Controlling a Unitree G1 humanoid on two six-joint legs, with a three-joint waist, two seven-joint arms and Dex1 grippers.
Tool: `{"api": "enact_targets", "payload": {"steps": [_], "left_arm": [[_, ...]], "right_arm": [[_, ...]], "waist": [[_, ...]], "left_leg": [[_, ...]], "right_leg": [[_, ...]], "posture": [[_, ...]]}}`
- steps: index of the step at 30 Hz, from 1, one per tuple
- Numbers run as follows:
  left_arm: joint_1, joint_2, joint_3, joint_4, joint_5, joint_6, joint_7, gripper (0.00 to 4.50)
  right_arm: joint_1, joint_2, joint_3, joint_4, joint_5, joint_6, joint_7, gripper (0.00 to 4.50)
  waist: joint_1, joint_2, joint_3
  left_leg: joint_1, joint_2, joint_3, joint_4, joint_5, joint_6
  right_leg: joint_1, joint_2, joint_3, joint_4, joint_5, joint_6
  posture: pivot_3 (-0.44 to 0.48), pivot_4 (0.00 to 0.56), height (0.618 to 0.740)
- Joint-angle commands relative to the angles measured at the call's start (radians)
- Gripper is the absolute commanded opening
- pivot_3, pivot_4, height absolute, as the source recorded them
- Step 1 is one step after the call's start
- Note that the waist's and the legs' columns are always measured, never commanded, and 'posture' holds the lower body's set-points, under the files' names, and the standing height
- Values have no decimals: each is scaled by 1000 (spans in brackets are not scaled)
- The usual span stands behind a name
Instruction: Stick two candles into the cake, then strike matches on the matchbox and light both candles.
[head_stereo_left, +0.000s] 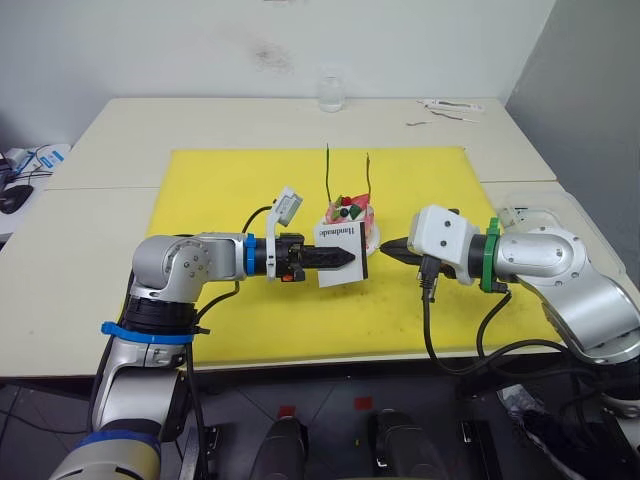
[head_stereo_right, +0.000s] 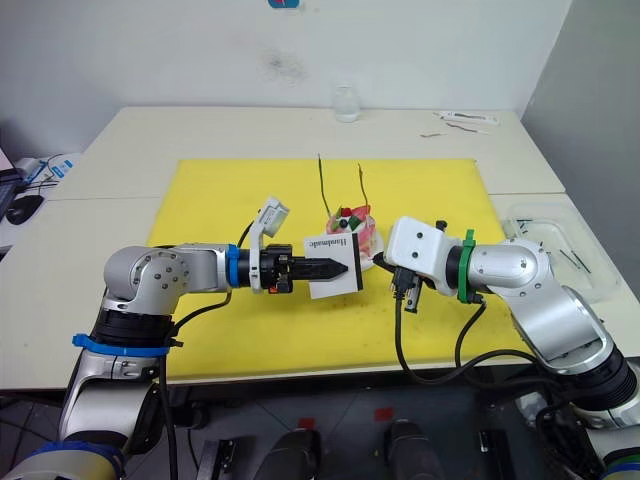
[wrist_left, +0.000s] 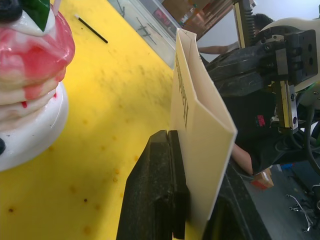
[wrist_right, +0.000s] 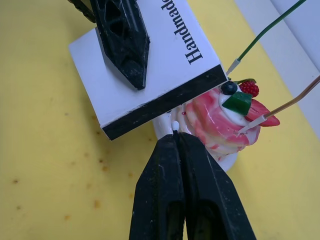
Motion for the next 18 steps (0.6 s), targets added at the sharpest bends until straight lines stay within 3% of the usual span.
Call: {"api": "enact_targets", "payload": {"steps": [1,18], "left_arm": [[-29,-11,1,-10,1,-22,-11,476],[-36,-18,5,-15,-9,-10,-19,476]], "right_arm": [[-41,13,3,-12,-11,-6,4,62],[-66,49,40,21,-50,-17,12,62]], "waist": [[0,0,0],[0,0,0]], "left_leg": [[0,0,0,0,0,0],[0,0,0,0,0,0]], "right_leg": [[0,0,0,0,0,0],[0,0,0,0,0,0]], "posture": [[0,150,740],[0,150,740]]}}
